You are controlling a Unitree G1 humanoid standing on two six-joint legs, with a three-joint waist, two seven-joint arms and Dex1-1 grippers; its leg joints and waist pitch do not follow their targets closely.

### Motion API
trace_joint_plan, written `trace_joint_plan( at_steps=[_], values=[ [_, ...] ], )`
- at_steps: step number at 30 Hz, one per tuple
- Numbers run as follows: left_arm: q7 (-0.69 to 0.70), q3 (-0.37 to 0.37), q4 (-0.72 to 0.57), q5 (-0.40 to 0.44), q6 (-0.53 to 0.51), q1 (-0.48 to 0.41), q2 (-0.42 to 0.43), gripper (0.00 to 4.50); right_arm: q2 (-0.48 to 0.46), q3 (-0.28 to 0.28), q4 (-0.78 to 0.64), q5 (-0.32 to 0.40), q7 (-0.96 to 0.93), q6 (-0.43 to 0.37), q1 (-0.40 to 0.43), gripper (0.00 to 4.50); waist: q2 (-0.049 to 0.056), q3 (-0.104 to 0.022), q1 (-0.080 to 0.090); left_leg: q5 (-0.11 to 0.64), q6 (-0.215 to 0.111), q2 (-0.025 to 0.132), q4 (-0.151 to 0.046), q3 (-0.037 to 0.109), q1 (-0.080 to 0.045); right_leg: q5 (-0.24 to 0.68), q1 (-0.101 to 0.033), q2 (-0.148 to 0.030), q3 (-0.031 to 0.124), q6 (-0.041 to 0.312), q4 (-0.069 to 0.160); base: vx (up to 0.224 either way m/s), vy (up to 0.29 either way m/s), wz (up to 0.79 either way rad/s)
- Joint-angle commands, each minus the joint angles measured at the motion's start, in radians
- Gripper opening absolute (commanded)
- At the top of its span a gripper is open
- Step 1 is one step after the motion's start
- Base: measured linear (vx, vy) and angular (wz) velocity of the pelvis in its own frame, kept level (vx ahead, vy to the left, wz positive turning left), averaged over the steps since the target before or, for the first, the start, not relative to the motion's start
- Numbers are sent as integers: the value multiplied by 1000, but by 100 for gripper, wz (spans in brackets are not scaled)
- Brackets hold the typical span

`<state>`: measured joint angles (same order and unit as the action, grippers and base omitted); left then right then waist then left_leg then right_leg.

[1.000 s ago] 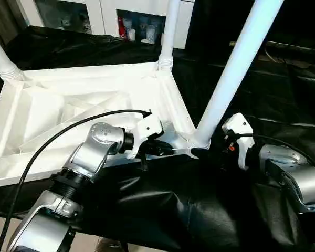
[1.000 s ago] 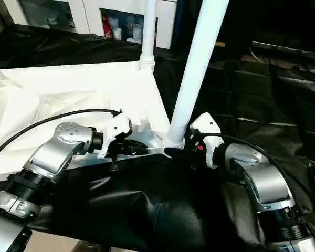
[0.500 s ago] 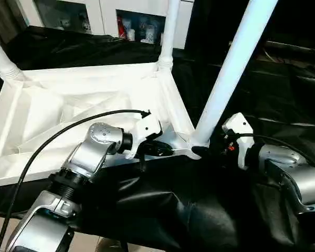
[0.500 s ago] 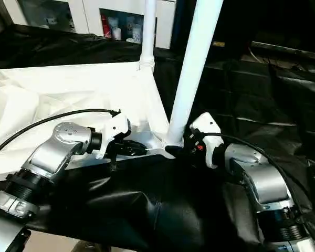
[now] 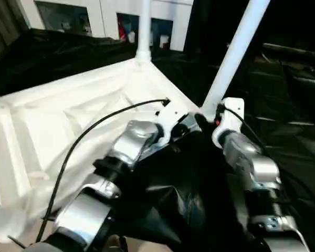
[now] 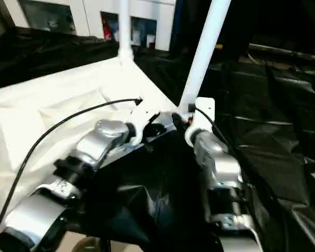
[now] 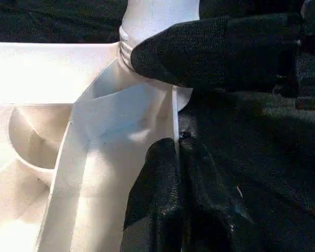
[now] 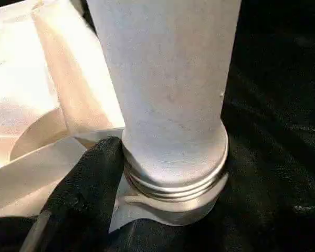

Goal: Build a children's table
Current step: Rotate leg to tighten

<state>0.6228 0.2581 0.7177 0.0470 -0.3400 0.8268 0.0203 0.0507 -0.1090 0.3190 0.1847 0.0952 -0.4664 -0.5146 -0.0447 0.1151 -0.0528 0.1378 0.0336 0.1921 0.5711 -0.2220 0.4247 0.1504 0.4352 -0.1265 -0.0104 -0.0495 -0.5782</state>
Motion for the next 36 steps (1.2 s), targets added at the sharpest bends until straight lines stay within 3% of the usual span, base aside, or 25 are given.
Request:
trace_joint_plan(
  at_steps=[1, 3, 5, 6, 8, 9, 10, 15, 19, 25, 30, 36],
  values=[
    [-59, -21, 28, 15, 19, 26, -7, 0, -42, 53, 8, 14, 55, -7, 13, 276, -6, -75, 4, 276, -7, 17, -69, 17, -40, 227, -31, 6, 3, 149, 61, 0, 0, 0],
    [-24, -9, 25, 13, 42, 19, 7, 0, -28, 62, -16, 16, 99, 11, 23, 331, -8, -75, 2, 269, -18, 17, -69, 17, -40, 228, -32, 5, 3, 146, 62, 0, 0, 0],
    [0, -3, 17, 10, 53, 11, 19, 0, -12, 61, -31, 24, 118, 10, 32, 352, -7, -74, 2, 277, -25, 18, -71, 17, -39, 235, -31, 6, 2, 142, 63, 0, 0, 0],
    [27, 2, 8, 6, 61, 2, 34, 0, 18, 66, -52, 26, 145, 10, 42, 363, -10, -73, 6, 277, -25, 17, -73, 20, -32, 241, -38, 4, 0, 138, 62, 0, 0, 0],
    [34, 3, 7, 6, 65, -1, 37, 0, 29, 70, -59, 24, 154, 11, 45, 382, -10, -74, 11, 270, -24, 18, -72, 19, -34, 234, -35, 4, 1, 141, 62, 0, 0, 0],
    [75, 6, -12, -1, 72, -15, 56, 0, 81, 87, -96, 21, 207, 2, 62, 388, -10, -77, 11, 265, -25, 18, -70, 19, -36, 230, -35, 5, 1, 145, 62, 0, 0, 0],
    [75, 6, -12, -1, 72, -15, 56, 0, 81, 87, -96, 21, 207, 2, 62, 388, -11, -75, 11, 256, -31, 19, -69, 18, -36, 219, -36, 5, 2, 153, 61, 0, 0, 0],
    [251, 32, -88, -35, 134, -72, 138, 0, 291, 139, -228, 27, 461, -31, 134, 388, -12, -78, 2, 212, -64, 23, -62, 13, -38, 168, -42, 4, 4, 182, 55, 0, 0, 0],
    [407, 51, -195, -90, 131, -126, 195, 0, 391, 148, -278, 49, 557, -50, 158, 388, -13, -76, 0, 208, -74, 25, -62, 13, -38, 190, -43, 1, 5, 206, 53, 0, 0, 0],
    [505, 70, -290, -116, 107, -174, 243, 0, 463, 184, -325, 77, 685, -71, 180, 388, -12, -78, 0, 234, -65, 29, -63, 11, -42, 205, -38, 2, 7, 220, 52, 0, 0, 0],
    [513, 69, -305, -115, 100, -183, 247, 0, 471, 223, -331, 76, 723, -72, 194, 388, -14, -80, -8, 214, -66, 29, -60, 9, -43, 196, -37, 0, 8, 219, 49, 0, 0, 0],
    [519, 66, -320, -113, 92, -189, 252, 0, 457, 221, -312, 78, 718, -69, 181, 388, -14, -82, -8, 207, -63, 27, -59, 10, -42, 191, -38, 1, 8, 217, 47, 0, 0, 0]
  ],
)
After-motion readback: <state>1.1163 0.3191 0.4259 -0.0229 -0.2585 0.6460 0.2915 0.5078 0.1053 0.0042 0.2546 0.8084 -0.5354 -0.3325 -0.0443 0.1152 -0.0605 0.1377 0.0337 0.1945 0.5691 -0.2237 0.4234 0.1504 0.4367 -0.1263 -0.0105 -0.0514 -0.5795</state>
